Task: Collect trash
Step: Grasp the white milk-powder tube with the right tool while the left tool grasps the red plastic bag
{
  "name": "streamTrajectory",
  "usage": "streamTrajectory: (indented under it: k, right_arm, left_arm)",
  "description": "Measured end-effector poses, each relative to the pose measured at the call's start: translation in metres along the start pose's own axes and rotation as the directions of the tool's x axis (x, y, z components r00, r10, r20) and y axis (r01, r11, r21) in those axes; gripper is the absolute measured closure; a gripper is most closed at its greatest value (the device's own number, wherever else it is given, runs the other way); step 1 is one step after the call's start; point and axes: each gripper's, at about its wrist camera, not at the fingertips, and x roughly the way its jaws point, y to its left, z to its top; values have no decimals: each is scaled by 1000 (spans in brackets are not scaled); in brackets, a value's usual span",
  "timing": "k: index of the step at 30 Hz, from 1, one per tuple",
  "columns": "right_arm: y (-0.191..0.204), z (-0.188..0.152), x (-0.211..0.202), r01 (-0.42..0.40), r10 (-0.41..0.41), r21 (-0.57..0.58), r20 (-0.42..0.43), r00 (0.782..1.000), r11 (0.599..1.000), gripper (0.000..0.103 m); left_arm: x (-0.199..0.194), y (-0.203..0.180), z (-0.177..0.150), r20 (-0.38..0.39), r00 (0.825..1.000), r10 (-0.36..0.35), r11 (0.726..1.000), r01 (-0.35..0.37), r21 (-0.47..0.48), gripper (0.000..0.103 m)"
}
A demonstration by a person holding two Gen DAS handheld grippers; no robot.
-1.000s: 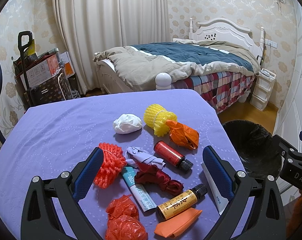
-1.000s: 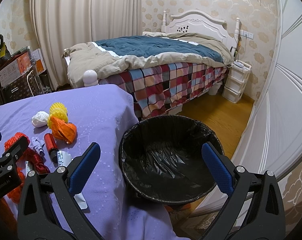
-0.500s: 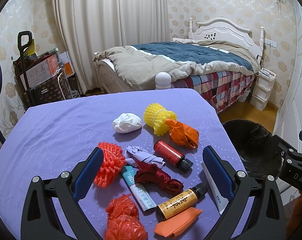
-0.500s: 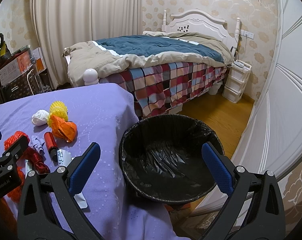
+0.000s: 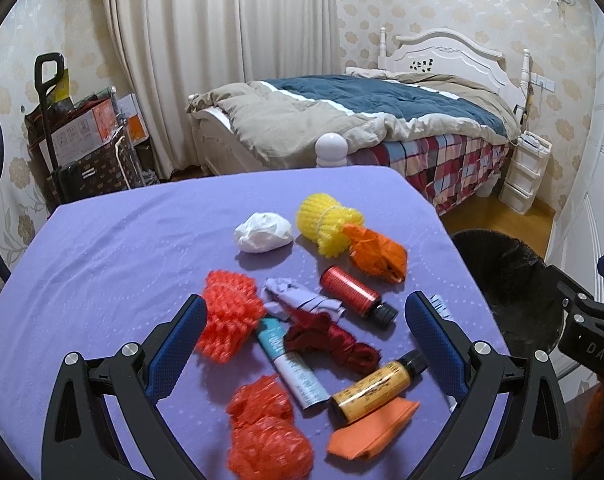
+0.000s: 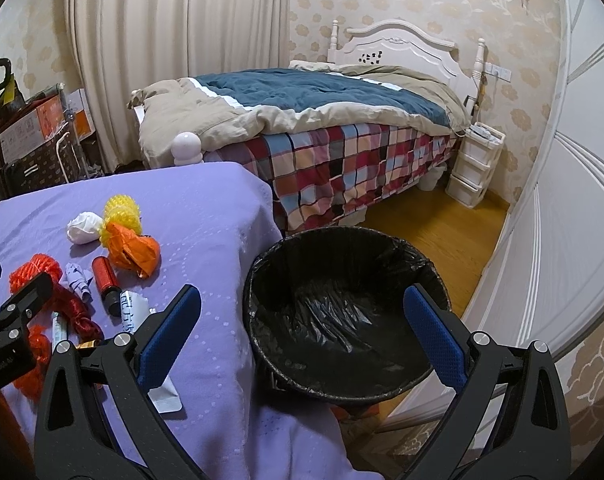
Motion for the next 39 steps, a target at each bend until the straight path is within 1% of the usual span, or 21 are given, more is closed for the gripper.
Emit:
streamTrajectory:
  k: [5, 7, 8, 10, 11, 14, 17, 24, 29, 35, 37, 39]
  right_arm:
    - [5, -10, -2, -12, 11, -19, -10, 1000, 1000, 5]
    - [9, -9, -6, -12, 11, -27, -10, 1000, 1000, 6]
    - [11, -9, -7, -13, 13, -29, -10, 1000, 999, 8]
    - [14, -10, -9, -24, 24, -33, -17, 1000, 999, 22]
    - [14, -13, -11, -34, 33, -33, -24, 999, 999, 24]
    - [19, -14, -12, -46, 44, -46, -40, 998, 998, 25]
    - [26, -17, -14, -52, 49, -63, -46, 998, 997, 26]
    - [36, -21, -20, -60, 56, -84, -50, 997, 995, 26]
    - [36, -24, -25, -62, 57, -85, -54, 997, 994, 27]
    - [37, -29, -25, -66, 61, -82, -55, 997, 994, 27]
    - [38, -30, -24, -67, 62, -82, -57, 996, 994, 27]
    - [39, -30, -23, -69, 64, -83, -61, 996, 994, 27]
  left_arm:
    - [-1, 22, -9, -18, 999, 31, 999, -31, -9, 7]
    - [-2, 34, -13, -28, 999, 46, 999, -46, -18, 7]
    - [-3, 38, -16, -32, 998, 53, 998, -53, -21, 7]
    - [-4, 50, -21, -42, 997, 67, 997, -69, -29, 7]
    - [-5, 54, -24, -47, 996, 73, 997, -75, -33, 7]
    - [-9, 68, -31, -62, 995, 84, 995, -87, -45, 7]
    - [-16, 75, -38, -67, 995, 80, 995, -84, -52, 7]
    - [-26, 66, -45, -64, 997, 45, 999, -47, -25, 7]
    - [-24, 53, -52, -79, 997, 20, 1000, -20, -1, 7]
    - [-17, 42, -58, -92, 996, 15, 1000, -13, 27, 9]
    - [-15, 41, -60, -98, 995, 9, 999, -6, 31, 12]
    - [-12, 40, -62, -106, 994, 4, 999, -1, 32, 21]
